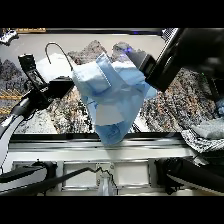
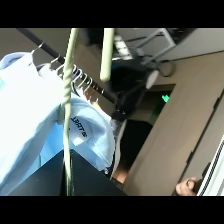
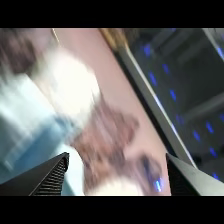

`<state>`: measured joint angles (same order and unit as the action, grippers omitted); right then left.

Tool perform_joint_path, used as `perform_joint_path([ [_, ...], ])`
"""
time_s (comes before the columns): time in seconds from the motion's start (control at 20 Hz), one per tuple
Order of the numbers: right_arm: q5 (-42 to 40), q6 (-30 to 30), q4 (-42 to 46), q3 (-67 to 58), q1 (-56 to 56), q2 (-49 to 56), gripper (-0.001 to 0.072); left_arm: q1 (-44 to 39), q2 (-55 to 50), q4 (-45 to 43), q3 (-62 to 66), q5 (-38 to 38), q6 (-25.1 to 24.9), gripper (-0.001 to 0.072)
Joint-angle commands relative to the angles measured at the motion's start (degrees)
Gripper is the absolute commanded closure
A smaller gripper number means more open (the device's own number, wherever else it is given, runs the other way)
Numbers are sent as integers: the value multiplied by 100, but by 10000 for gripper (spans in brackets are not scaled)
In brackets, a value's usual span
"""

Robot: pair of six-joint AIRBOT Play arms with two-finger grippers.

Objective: Fold the clothes and pants, and hang the long-sleeved shirts on hangers.

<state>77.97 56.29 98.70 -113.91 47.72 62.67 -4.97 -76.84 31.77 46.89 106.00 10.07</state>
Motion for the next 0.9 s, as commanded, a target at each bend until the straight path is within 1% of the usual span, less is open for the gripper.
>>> perform_joint_path([
  [0.0, 457, -348, -518, 444, -551, 129, 2, -28, 39, -44, 0, 13, -4, 701],
  [0.1, 428, -341, -938, 577, -680, 271, 2, -28, 39, -44, 0, 13, -4, 701],
  [0.45, 304, -319, -1043, 590, -680, 682, 5, -28, 39, -44, -2, 13, -4, 701],
  [0.5, 297, -319, -1062, 590, -680, 745, 16, -28, 39, -44, -2, 13, -4, 701],
  [0.55, 295, -317, -1128, 590, -680, 817, 59, -28, 39, -42, -2, 13, -2, 701],
  [0.6, 295, -319, -1252, 590, -708, 892, 75, -28, 39, -42, -2, 13, -2, 701],
  [0.65, 302, -319, -1368, 588, -726, 966, 192, -28, 39, -42, -2, 13, -2, 700],
  [0.75, 302, -323, -1438, 608, -750, 1038, 454, -28, 39, -42, -2, 13, 0, 699],
  [0.8, 234, -328, -1434, 629, -750, 1036, 636, -28, 39, -42, -2, 13, 0, 698],
  [0.85, 149, -343, -1410, 629, -750, 1036, 686, -28, 39, -42, -2, 13, 0, 697],
])
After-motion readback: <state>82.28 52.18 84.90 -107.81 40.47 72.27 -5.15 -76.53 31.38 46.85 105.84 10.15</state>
